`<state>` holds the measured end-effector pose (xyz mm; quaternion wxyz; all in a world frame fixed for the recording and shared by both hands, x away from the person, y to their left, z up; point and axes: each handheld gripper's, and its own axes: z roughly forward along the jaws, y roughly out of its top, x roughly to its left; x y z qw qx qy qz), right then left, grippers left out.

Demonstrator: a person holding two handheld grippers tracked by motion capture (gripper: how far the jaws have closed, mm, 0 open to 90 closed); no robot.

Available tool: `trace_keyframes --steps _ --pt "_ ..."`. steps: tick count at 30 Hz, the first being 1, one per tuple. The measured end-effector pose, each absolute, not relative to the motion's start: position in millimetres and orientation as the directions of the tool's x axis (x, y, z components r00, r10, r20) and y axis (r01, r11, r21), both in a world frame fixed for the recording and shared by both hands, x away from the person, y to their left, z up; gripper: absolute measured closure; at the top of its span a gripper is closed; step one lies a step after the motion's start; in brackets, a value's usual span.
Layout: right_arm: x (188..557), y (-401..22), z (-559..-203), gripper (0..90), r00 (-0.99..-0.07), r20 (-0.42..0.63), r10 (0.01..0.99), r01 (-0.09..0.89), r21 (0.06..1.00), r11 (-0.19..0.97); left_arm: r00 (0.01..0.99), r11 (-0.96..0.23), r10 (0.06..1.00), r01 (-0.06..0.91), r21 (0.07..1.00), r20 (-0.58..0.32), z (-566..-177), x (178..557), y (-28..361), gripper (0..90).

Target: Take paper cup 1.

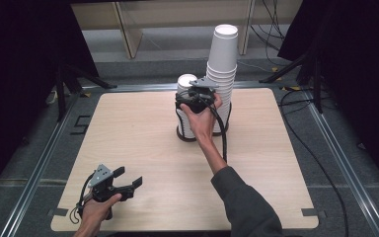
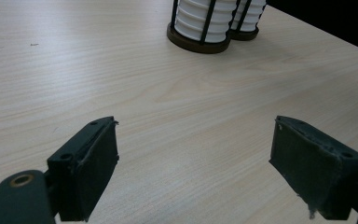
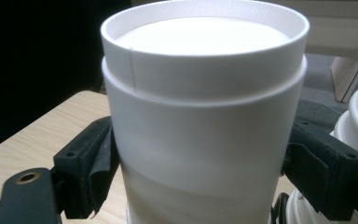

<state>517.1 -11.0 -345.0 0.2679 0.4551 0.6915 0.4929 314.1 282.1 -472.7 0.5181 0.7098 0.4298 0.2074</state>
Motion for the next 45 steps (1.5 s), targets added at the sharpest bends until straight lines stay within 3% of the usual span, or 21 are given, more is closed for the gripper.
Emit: trace_keyframes --steps 25,45 --pt "514 -11 -324 19.0 -0.439 0.115 0.891 0.356 0.933 0.055 0.539 -0.089 0.827 0.407 0.909 -0.161 -472 313 281 14.5" --pt "503 -15 -270 19.1 -0.466 0.080 0.881 0.249 0.968 0.043 0.566 -0.112 0.813 0.386 0.916 -0.139 -474 315 281 14.4"
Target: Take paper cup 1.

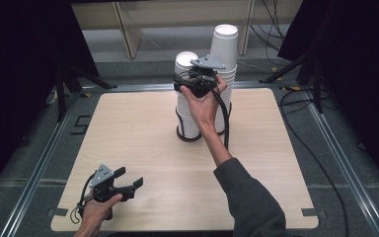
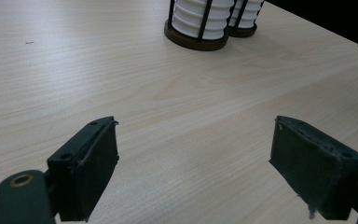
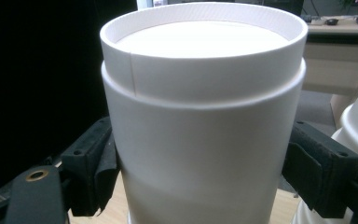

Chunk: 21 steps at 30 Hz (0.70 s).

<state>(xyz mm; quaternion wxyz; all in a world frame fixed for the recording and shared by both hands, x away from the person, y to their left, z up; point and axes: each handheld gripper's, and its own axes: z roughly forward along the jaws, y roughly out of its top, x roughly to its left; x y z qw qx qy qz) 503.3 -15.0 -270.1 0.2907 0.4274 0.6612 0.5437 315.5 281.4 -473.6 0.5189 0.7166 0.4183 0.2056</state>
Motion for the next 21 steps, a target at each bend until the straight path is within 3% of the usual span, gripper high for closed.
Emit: trace_keyframes --steps 3,4,12,21 --pt "501 -16 -264 19.1 -0.476 0.081 0.876 0.240 0.970 0.041 0.570 -0.107 0.809 0.382 0.918 -0.142 -474 316 281 14.4" --pt "500 -17 -262 19.1 -0.477 0.082 0.875 0.238 0.970 0.039 0.534 -0.099 0.831 0.422 0.901 -0.158 -473 312 280 14.4" --pt "488 -23 -248 19.1 -0.506 0.108 0.856 0.216 0.976 0.004 0.554 -0.096 0.817 0.404 0.910 -0.160 -474 315 279 14.4" --pt "460 -23 -246 19.1 -0.616 0.102 0.781 0.186 0.982 0.018 0.544 -0.099 0.825 0.410 0.907 -0.156 -473 313 279 14.4"
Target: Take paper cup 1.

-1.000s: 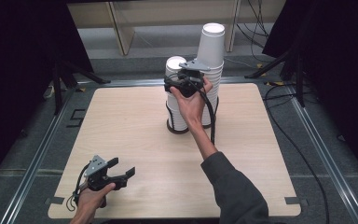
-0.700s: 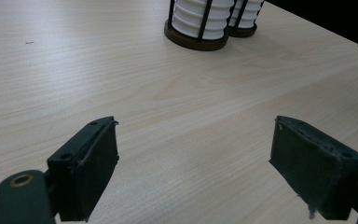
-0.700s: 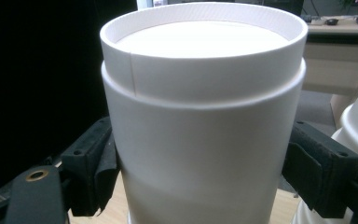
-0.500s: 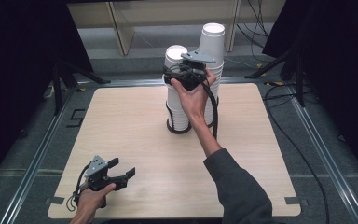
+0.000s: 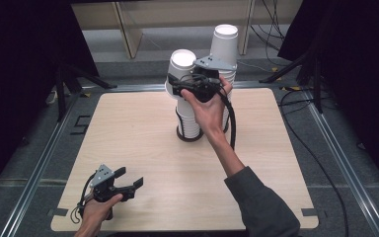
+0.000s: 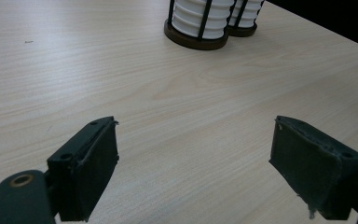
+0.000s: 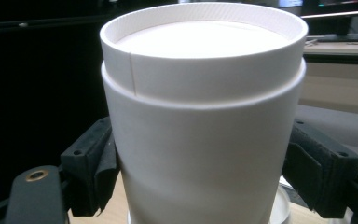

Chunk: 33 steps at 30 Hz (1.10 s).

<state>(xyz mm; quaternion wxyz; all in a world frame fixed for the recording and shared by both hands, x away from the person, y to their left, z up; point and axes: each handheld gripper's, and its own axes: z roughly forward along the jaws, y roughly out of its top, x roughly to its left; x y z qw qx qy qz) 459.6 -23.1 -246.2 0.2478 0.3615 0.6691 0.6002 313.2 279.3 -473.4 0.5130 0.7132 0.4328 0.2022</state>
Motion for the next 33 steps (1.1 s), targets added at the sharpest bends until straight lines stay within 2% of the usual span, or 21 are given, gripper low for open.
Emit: trace_keyframes --steps 5,6,8,10,13,14,18,20,27,33 --pt "445 -23 -253 19.1 -0.660 0.111 0.743 0.197 0.980 0.029 0.538 -0.101 0.828 0.419 0.902 -0.157 -473 312 279 14.4" --pt "438 -23 -258 19.1 -0.678 0.131 0.723 0.224 0.974 0.033 0.539 -0.105 0.828 0.419 0.902 -0.154 -473 313 279 14.4" --pt "432 -23 -264 19.1 -0.692 0.125 0.711 0.223 0.974 0.045 0.556 -0.110 0.819 0.398 0.911 -0.144 -473 315 280 14.4" --pt "428 -22 -271 19.1 -0.714 0.115 0.691 0.212 0.976 0.057 0.536 -0.103 0.830 0.422 0.901 -0.156 -473 312 279 14.4" --pt "423 -23 -281 19.1 -0.725 0.091 0.682 0.204 0.975 0.087 0.555 -0.093 0.817 0.400 0.912 -0.160 -475 315 279 14.4" --pt "421 -23 -285 19.1 -0.731 0.112 0.673 0.222 0.972 0.080 0.569 -0.100 0.809 0.380 0.920 -0.147 -475 316 279 14.4" --pt "418 -23 -295 19.1 -0.739 0.126 0.662 0.240 0.967 0.083 0.549 -0.089 0.820 0.400 0.912 -0.161 -472 313 280 14.5" --pt "414 -26 -305 19.1 -0.746 0.115 0.656 0.234 0.968 0.096 0.574 -0.087 0.805 0.364 0.927 -0.149 -472 316 279 14.4" --pt "408 -28 -331 19.0 -0.763 0.150 0.628 0.270 0.958 0.100 0.552 -0.063 0.816 0.381 0.922 -0.172 -471 313 277 14.4" --pt "409 -26 -347 19.0 -0.776 0.150 0.613 0.281 0.952 0.124 0.560 -0.079 0.813 0.376 0.923 -0.158 -469 314 278 14.4"
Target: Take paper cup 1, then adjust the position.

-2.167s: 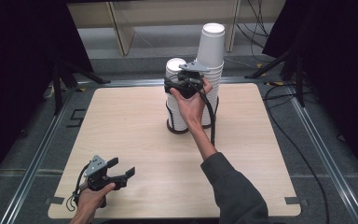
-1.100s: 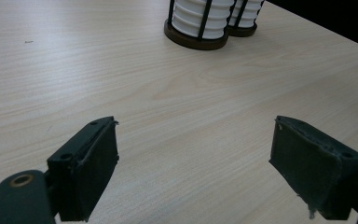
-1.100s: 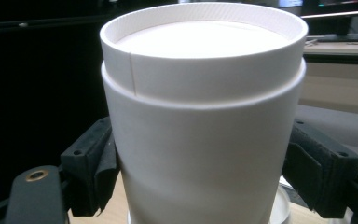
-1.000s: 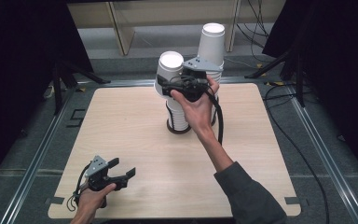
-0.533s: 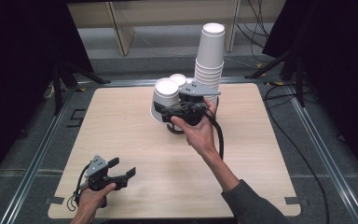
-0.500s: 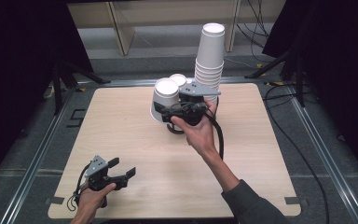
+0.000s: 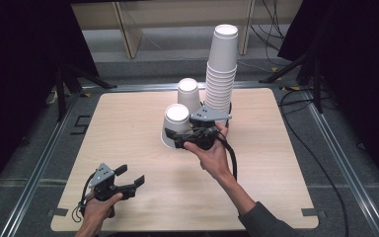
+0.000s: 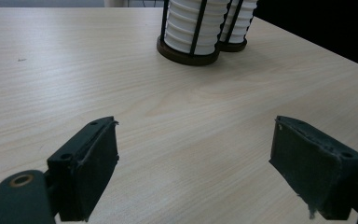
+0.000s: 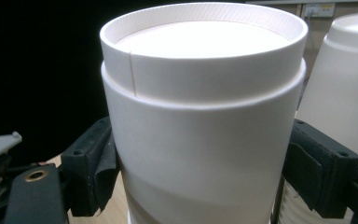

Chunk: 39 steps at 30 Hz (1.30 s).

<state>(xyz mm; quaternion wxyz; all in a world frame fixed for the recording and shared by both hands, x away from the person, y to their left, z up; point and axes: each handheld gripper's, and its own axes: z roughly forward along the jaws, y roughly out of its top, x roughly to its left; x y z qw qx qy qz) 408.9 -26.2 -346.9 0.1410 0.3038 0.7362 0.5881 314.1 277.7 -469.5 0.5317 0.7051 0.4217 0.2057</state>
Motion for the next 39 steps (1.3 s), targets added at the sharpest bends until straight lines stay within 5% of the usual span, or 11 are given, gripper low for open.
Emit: trace_keyframes --steps 23,39 --pt "406 -20 -389 18.9 -0.789 0.225 0.572 0.371 0.916 0.152 0.593 -0.064 0.790 0.332 0.941 -0.155 -466 313 275 14.4" --pt "397 -2 -399 18.9 -0.826 0.232 0.514 0.372 0.909 0.188 0.695 -0.085 0.715 0.185 0.979 -0.069 -463 323 250 14.4"
